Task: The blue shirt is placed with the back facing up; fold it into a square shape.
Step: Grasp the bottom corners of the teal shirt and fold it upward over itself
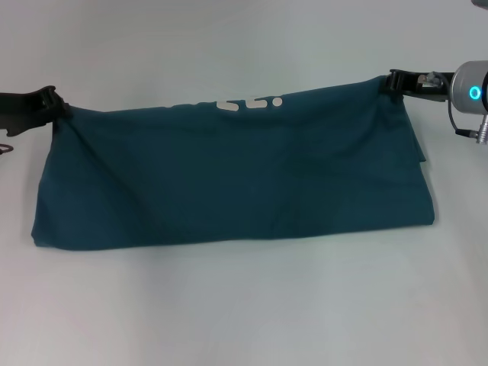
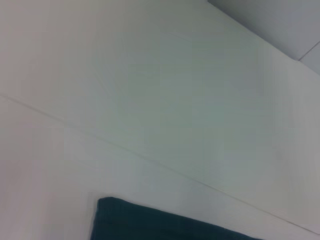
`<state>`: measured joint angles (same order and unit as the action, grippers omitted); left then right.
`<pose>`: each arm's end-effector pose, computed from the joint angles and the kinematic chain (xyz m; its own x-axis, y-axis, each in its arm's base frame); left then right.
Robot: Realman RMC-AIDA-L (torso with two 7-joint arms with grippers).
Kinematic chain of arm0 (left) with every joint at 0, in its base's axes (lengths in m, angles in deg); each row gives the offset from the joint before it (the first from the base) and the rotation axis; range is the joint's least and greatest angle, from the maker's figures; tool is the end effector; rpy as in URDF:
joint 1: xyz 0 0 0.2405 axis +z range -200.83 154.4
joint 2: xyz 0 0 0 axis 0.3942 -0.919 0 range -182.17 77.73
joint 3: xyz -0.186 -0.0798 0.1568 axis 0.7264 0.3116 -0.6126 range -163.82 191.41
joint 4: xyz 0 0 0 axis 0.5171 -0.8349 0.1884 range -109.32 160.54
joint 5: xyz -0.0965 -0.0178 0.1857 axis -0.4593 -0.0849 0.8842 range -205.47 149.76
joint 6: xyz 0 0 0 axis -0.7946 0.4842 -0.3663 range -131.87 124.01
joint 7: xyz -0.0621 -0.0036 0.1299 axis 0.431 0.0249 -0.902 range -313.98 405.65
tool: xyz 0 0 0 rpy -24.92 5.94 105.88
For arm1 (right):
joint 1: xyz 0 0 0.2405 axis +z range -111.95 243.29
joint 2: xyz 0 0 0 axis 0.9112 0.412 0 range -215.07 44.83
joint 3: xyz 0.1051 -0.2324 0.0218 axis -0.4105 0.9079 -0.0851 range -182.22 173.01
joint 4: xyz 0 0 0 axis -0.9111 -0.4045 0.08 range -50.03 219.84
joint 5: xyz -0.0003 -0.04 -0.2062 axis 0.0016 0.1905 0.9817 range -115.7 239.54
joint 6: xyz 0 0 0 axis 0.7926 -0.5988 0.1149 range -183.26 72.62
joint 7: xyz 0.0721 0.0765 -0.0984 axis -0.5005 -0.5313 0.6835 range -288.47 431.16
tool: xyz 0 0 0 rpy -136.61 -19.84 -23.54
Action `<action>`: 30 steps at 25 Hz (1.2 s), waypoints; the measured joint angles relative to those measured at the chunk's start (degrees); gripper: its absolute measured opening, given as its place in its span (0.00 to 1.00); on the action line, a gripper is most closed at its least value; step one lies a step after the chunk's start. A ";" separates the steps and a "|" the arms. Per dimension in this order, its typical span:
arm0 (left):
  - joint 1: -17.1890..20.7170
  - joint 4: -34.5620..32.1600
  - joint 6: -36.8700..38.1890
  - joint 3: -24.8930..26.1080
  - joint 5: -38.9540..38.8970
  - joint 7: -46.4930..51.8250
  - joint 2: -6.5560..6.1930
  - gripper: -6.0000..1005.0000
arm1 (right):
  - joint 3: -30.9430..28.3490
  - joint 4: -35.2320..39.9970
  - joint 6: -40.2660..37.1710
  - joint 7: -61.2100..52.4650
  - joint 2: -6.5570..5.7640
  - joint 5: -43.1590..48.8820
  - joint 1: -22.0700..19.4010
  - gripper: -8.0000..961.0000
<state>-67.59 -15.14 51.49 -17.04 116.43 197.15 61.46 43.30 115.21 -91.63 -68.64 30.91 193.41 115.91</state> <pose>-0.2885 0.4497 0.0835 0.1191 0.7125 0.6915 0.9675 0.0731 -0.2420 0.2348 0.4835 0.0193 0.3883 -0.6527 -0.6506 -0.9064 -0.1428 -0.3976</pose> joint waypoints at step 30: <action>0.17 2.00 -8.95 0.47 -4.86 0.75 1.46 0.17 | -0.21 -2.13 0.28 -0.67 -3.99 -0.07 2.57 0.16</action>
<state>-67.42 -13.14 42.53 -16.56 111.57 197.91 62.91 43.08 113.07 -91.35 -69.31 26.92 193.34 118.47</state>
